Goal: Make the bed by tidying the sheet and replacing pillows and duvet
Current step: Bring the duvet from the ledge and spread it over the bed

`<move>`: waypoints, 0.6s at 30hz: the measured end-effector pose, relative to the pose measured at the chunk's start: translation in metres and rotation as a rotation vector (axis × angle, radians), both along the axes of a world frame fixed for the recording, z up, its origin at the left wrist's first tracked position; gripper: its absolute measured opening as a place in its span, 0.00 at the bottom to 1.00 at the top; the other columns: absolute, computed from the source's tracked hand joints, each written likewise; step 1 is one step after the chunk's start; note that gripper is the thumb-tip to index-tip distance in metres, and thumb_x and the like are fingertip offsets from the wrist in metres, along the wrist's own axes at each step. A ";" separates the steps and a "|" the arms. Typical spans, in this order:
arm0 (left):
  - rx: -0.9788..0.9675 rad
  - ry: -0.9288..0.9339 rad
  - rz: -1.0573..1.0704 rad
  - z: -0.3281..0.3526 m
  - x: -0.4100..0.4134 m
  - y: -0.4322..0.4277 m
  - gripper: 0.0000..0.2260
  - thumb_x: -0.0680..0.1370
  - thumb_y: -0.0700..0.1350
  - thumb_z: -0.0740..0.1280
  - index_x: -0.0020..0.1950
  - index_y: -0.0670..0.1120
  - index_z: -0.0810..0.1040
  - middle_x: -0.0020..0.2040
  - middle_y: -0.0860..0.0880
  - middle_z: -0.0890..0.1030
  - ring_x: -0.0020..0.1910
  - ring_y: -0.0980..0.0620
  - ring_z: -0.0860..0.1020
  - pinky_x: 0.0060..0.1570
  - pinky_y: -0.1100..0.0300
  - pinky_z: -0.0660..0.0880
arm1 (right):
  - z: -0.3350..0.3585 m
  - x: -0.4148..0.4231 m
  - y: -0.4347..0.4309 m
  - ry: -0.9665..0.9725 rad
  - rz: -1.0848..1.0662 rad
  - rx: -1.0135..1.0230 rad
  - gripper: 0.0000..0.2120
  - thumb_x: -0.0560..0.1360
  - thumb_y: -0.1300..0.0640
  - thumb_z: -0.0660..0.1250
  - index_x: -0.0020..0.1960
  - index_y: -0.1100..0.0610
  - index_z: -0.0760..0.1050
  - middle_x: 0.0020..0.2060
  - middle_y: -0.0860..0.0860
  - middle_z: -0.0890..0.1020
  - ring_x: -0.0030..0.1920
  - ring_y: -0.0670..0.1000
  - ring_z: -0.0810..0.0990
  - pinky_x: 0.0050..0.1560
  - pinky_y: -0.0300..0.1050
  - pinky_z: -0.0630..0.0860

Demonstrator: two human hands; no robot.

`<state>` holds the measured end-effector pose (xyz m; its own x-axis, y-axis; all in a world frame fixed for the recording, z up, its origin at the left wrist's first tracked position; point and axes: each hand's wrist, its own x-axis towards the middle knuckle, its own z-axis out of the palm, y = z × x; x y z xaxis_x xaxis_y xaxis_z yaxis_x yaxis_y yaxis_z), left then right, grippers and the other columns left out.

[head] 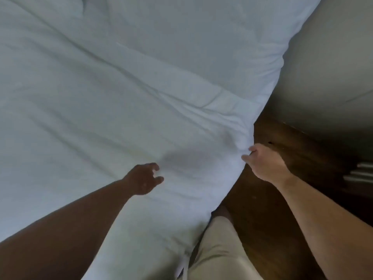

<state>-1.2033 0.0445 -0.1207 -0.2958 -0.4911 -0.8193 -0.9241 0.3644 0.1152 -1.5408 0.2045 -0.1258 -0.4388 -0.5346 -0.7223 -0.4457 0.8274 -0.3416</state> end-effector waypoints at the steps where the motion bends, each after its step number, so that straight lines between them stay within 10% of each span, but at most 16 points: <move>1: -0.055 -0.007 -0.122 -0.009 -0.024 -0.028 0.29 0.81 0.58 0.65 0.77 0.45 0.65 0.69 0.42 0.76 0.72 0.46 0.71 0.71 0.56 0.66 | -0.011 -0.019 -0.037 0.020 0.064 -0.060 0.22 0.79 0.42 0.66 0.69 0.51 0.70 0.60 0.50 0.81 0.56 0.53 0.82 0.55 0.49 0.79; 6: -0.362 -0.083 -0.633 -0.051 -0.149 -0.169 0.43 0.80 0.65 0.61 0.83 0.45 0.42 0.83 0.45 0.51 0.82 0.49 0.43 0.79 0.53 0.49 | -0.073 -0.038 -0.164 0.021 0.377 -0.243 0.40 0.71 0.35 0.71 0.76 0.49 0.62 0.68 0.52 0.74 0.67 0.56 0.73 0.66 0.56 0.72; 11: -0.224 -0.351 -0.669 -0.087 -0.177 -0.250 0.44 0.68 0.70 0.72 0.77 0.59 0.56 0.68 0.52 0.75 0.72 0.47 0.70 0.73 0.36 0.50 | -0.107 0.008 -0.174 0.093 0.618 -0.146 0.30 0.72 0.33 0.66 0.64 0.54 0.72 0.57 0.54 0.78 0.60 0.58 0.76 0.59 0.53 0.71; 18: -0.094 -0.310 -0.841 -0.083 -0.131 -0.261 0.21 0.80 0.67 0.55 0.62 0.55 0.77 0.59 0.54 0.80 0.63 0.50 0.77 0.65 0.55 0.71 | -0.113 0.016 -0.158 0.053 0.565 -0.343 0.18 0.81 0.40 0.59 0.62 0.53 0.67 0.45 0.53 0.79 0.48 0.59 0.80 0.43 0.49 0.69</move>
<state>-1.3346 -0.2161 -0.2033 -0.3600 -0.2807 -0.8897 -0.3323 0.9297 -0.1589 -1.5243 0.0461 -0.2391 -0.0532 -0.8885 -0.4558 -0.8027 0.3096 -0.5098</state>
